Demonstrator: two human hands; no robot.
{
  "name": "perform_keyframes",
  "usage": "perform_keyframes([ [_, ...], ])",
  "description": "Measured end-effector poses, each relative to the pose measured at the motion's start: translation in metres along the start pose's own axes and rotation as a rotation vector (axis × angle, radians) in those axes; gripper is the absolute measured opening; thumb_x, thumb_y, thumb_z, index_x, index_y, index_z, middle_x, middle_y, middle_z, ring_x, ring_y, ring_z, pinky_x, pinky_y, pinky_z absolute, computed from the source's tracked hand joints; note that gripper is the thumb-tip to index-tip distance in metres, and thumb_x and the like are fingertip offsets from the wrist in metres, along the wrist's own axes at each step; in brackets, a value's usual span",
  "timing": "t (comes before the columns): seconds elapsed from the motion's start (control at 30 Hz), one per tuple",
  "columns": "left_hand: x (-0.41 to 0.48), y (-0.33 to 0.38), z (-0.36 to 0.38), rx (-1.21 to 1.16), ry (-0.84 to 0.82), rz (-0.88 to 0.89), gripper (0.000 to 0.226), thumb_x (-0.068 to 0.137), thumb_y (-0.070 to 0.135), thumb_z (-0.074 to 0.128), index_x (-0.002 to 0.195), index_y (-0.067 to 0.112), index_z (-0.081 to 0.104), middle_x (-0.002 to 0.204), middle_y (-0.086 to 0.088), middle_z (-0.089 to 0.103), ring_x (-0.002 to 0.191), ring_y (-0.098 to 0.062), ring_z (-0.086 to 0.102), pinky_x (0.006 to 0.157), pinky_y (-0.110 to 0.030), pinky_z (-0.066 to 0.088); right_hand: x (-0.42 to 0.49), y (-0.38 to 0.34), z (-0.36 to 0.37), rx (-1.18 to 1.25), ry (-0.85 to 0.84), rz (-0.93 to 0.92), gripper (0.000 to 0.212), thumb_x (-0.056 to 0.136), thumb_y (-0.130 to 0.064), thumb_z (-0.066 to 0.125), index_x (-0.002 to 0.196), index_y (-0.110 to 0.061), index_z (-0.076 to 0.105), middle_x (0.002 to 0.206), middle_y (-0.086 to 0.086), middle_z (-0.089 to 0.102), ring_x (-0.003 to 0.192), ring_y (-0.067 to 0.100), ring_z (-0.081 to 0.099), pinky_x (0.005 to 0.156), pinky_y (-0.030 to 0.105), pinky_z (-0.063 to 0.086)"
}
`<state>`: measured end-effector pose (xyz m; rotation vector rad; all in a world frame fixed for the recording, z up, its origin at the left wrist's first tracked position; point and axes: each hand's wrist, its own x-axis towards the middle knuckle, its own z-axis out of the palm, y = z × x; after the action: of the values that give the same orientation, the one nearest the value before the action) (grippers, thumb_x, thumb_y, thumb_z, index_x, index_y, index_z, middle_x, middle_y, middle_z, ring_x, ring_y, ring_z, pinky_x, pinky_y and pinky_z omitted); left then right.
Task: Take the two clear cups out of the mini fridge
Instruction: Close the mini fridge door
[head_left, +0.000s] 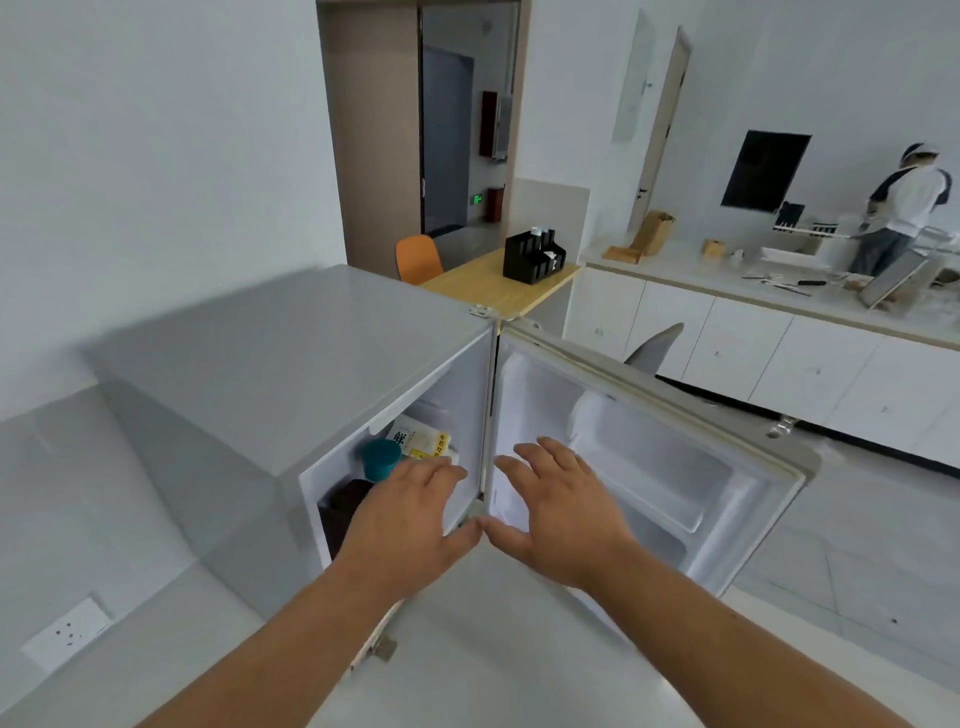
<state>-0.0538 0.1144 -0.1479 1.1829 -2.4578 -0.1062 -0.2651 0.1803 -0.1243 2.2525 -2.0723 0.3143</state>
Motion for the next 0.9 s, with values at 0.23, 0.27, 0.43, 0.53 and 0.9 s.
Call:
perform_keyframes([
  [0.23, 0.072, 0.018, -0.062, 0.144, 0.138, 0.083, 0.079, 0.088, 0.080, 0.042, 0.147, 0.027, 0.052, 0.155, 0.001, 0.051, 0.141, -0.021, 0.044, 0.111, -0.042, 0.043, 0.023, 0.036, -0.075, -0.084, 0.178, 0.012, 0.086, 0.091, -0.086, 0.023, 0.159, -0.032, 0.029, 0.164, 0.003, 0.035, 0.154, 0.030, 0.019, 0.124, 0.047, 0.016],
  [0.27, 0.080, 0.020, -0.070, 0.175, 0.142, 0.095, 0.080, 0.087, 0.081, 0.042, 0.146, 0.028, 0.052, 0.154, 0.000, 0.051, 0.140, -0.021, 0.045, 0.110, -0.043, 0.044, 0.026, 0.042, -0.084, -0.093, 0.206, 0.017, 0.085, 0.091, -0.084, 0.028, 0.159, -0.033, 0.026, 0.165, 0.003, 0.033, 0.155, 0.030, 0.017, 0.125, 0.048, 0.015],
  [0.43, 0.108, 0.016, -0.096, 0.298, 0.109, 0.096, 0.089, 0.082, 0.085, 0.038, 0.151, 0.030, 0.046, 0.161, -0.002, 0.044, 0.145, -0.024, 0.041, 0.113, -0.046, 0.041, 0.036, 0.067, -0.111, -0.166, 0.235, 0.053, 0.088, 0.090, -0.083, 0.027, 0.163, -0.040, 0.004, 0.173, 0.002, 0.012, 0.159, 0.029, -0.001, 0.124, 0.045, -0.006],
  [0.53, 0.116, 0.006, -0.101, 0.325, 0.085, 0.064, 0.091, 0.080, 0.085, 0.036, 0.153, 0.031, 0.044, 0.164, -0.001, 0.040, 0.147, -0.023, 0.038, 0.116, -0.045, 0.037, 0.041, 0.081, -0.116, -0.201, 0.208, 0.076, 0.089, 0.088, -0.084, 0.026, 0.162, -0.040, 0.002, 0.173, 0.002, 0.009, 0.159, 0.031, -0.002, 0.125, 0.049, -0.006],
  [0.9, 0.107, -0.059, -0.086, 0.255, -0.036, -0.066, 0.091, 0.078, 0.087, 0.042, 0.151, 0.032, 0.043, 0.159, 0.005, 0.043, 0.139, -0.020, 0.045, 0.114, -0.042, 0.041, 0.026, 0.149, -0.094, -0.174, -0.052, 0.363, 0.102, 0.073, -0.095, 0.030, 0.158, -0.047, -0.001, 0.172, -0.001, 0.012, 0.155, 0.038, 0.014, 0.122, 0.060, 0.016],
])
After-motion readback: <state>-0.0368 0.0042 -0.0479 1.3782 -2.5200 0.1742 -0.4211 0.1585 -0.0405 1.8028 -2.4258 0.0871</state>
